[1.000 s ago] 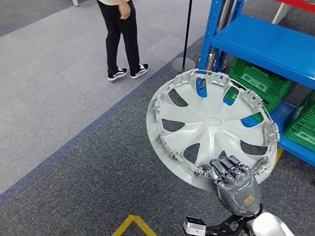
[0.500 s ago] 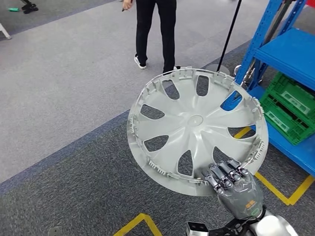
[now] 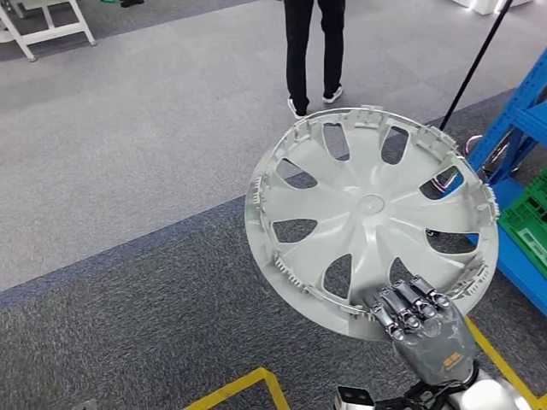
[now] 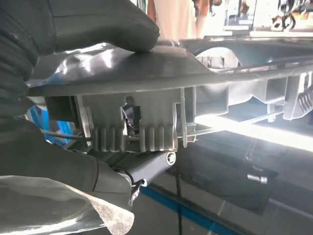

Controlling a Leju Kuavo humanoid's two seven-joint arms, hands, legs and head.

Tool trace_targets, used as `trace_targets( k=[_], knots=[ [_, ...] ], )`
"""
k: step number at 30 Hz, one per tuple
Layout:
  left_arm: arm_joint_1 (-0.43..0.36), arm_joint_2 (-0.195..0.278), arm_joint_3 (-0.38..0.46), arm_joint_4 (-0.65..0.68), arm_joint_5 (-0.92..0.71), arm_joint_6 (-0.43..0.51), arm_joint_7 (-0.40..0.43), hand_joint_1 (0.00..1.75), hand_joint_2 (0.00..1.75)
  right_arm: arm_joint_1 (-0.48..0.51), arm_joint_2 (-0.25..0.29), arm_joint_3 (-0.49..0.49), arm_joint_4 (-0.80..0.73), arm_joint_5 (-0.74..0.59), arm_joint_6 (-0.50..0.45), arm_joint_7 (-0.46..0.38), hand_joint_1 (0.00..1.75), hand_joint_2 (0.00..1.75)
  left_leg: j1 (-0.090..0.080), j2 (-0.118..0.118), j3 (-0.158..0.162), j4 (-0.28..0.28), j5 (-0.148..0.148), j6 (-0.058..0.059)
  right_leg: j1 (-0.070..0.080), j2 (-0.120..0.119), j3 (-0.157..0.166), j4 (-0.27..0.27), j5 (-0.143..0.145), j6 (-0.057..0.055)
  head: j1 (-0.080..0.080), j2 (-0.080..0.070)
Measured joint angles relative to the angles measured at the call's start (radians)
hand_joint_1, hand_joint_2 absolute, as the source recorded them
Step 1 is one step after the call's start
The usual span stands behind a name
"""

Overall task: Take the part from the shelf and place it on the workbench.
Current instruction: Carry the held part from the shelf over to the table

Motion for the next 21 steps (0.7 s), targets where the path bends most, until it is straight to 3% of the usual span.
trace_targets(
  k=[2,3,5,6,7,8,9,10,11,13,15,17,18,19,21],
  knots=[
    [0.004,0.0,0.004,-0.001,-0.003,-0.004,0.003,0.0,1.75,0.001,0.002,0.003,0.0,0.0,-0.002,0.001,1.75,1.75,-0.004,-0.017,-0.001,-0.006,-0.002,0.018,0.001,-0.018,0.008,-0.007,-0.004,0.01,0.003,0.0],
    [0.006,0.0,0.007,-0.001,-0.003,-0.007,0.001,0.0,1.75,-0.001,0.003,0.005,0.0,0.0,-0.001,0.0,1.75,1.75,-0.004,-0.029,0.001,-0.011,-0.001,0.026,-0.003,-0.007,0.009,-0.005,-0.01,0.014,0.005,0.0],
    [0.003,-0.001,0.01,-0.002,-0.008,0.005,0.008,0.0,1.75,-0.001,0.004,0.009,0.0,0.0,0.005,0.01,1.75,1.75,-0.001,-0.056,0.007,-0.02,0.003,0.042,-0.008,0.049,-0.012,0.047,-0.046,0.017,0.011,0.0],
    [0.001,-0.001,0.01,-0.002,-0.014,0.016,0.016,0.0,1.75,0.002,0.005,0.011,0.001,0.0,0.008,0.018,1.75,1.75,-0.002,-0.07,0.008,-0.021,0.003,0.047,-0.009,0.082,-0.042,0.106,-0.076,0.015,0.015,0.0],
    [0.0,0.0,0.011,-0.003,-0.02,0.028,0.026,0.0,1.75,0.007,0.006,0.015,0.002,0.0,0.009,0.028,1.75,1.75,-0.004,-0.084,0.008,-0.021,0.002,0.051,-0.008,0.1,-0.081,0.178,-0.106,0.013,0.017,0.0],
    [0.0,0.0,0.013,-0.003,-0.025,0.035,0.033,0.0,1.75,0.012,0.007,0.019,0.004,0.0,0.008,0.037,1.75,1.75,-0.006,-0.1,0.009,-0.021,0.001,0.053,-0.006,0.107,-0.119,0.243,-0.126,0.012,0.018,0.0],
    [0.002,0.0,0.015,-0.003,-0.027,0.038,0.037,0.0,1.75,0.016,0.007,0.023,0.007,0.0,0.005,0.044,1.75,1.75,-0.008,-0.116,0.01,-0.02,0.0,0.054,-0.005,0.11,-0.147,0.281,-0.129,0.01,0.018,0.0],
    [0.005,0.0,0.018,-0.003,-0.027,0.038,0.039,0.0,1.75,0.019,0.008,0.027,0.012,0.0,0.003,0.05,1.75,1.75,-0.01,-0.131,0.011,-0.02,0.0,0.054,-0.004,0.111,-0.157,0.281,-0.109,0.007,0.018,0.0],
    [0.007,-0.001,0.021,-0.003,-0.027,0.038,0.041,0.0,1.75,0.021,0.008,0.03,0.017,0.0,0.001,0.055,1.75,1.75,-0.01,-0.147,0.013,-0.018,-0.001,0.054,-0.003,0.117,-0.147,0.239,-0.071,0.004,0.018,0.0],
    [0.008,-0.005,0.025,-0.003,-0.029,0.038,0.041,0.0,1.75,0.023,0.008,0.036,0.025,0.0,-0.001,0.063,1.75,1.75,-0.011,-0.176,0.012,-0.011,-0.004,0.051,-0.005,0.156,-0.1,0.109,0.006,-0.001,0.018,0.0],
    [0.007,-0.008,0.026,-0.004,-0.033,0.036,0.037,0.0,1.75,0.024,0.008,0.042,0.03,0.0,-0.003,0.069,1.75,1.75,-0.009,-0.203,0.003,-0.004,-0.004,0.043,-0.008,0.193,-0.065,0.032,0.029,-0.004,0.017,0.0],
    [0.01,-0.009,0.028,-0.004,-0.034,0.032,0.029,0.0,1.75,0.023,0.008,0.047,0.031,0.0,-0.004,0.073,1.75,1.75,-0.005,-0.227,-0.004,-0.005,0.001,0.031,-0.007,0.186,-0.054,0.02,0.025,-0.009,0.017,0.0],
    [0.013,-0.01,0.029,-0.004,-0.035,0.03,0.026,0.0,1.75,0.021,0.008,0.049,0.031,0.001,-0.004,0.075,1.75,1.75,-0.005,-0.225,-0.006,-0.004,0.001,0.026,-0.006,0.173,-0.05,0.016,0.028,-0.013,0.017,0.0],
    [0.014,-0.011,0.031,-0.004,-0.035,0.03,0.025,0.0,1.75,0.021,0.008,0.051,0.031,0.0,-0.003,0.077,1.75,1.75,-0.006,-0.205,-0.01,0.009,-0.008,0.02,-0.007,0.16,-0.045,0.012,0.029,-0.018,0.014,0.0],
    [0.012,-0.013,0.032,-0.004,-0.035,0.029,0.024,0.0,1.75,0.021,0.008,0.053,0.031,0.0,-0.003,0.08,1.75,1.75,-0.007,-0.141,-0.044,0.085,-0.052,0.01,-0.006,0.129,-0.035,0.006,0.028,-0.028,0.011,0.0]
  ],
)
